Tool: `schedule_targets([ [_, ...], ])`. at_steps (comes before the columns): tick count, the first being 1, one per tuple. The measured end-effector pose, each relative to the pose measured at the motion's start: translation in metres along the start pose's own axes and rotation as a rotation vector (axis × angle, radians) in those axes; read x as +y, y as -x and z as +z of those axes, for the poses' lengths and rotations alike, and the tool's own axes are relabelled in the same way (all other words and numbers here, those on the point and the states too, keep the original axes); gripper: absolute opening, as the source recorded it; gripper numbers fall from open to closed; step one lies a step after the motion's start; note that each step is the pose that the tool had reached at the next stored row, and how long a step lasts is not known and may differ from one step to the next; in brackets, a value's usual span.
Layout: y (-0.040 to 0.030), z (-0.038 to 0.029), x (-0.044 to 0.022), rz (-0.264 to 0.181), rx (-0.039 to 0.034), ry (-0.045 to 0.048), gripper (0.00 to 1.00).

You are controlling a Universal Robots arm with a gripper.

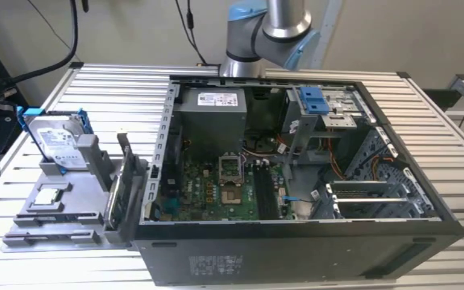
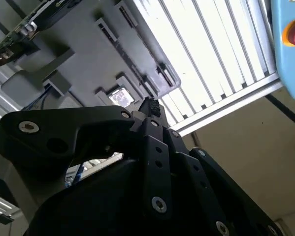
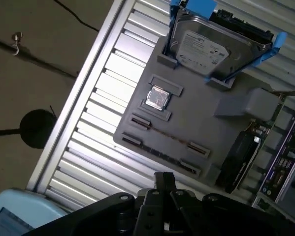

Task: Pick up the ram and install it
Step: 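Pick up the ram and move it above insertion slot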

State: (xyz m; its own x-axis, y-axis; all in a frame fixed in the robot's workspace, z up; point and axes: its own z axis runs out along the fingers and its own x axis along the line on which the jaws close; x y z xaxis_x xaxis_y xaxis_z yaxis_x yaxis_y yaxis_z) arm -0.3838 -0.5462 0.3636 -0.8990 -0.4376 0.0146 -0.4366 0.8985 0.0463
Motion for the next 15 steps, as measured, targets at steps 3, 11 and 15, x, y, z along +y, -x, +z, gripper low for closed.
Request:
schedule_targets([
  [3,0.0,0.0,0.0,-0.036,0.0017,-0.0005,0.11],
  [11,0.0,0.0,0.0,-0.126,0.0058,-0.0018,0.11],
  [15,0.0,0.0,0.0001,-0.171,0.0079,-0.0025,0.11],
])
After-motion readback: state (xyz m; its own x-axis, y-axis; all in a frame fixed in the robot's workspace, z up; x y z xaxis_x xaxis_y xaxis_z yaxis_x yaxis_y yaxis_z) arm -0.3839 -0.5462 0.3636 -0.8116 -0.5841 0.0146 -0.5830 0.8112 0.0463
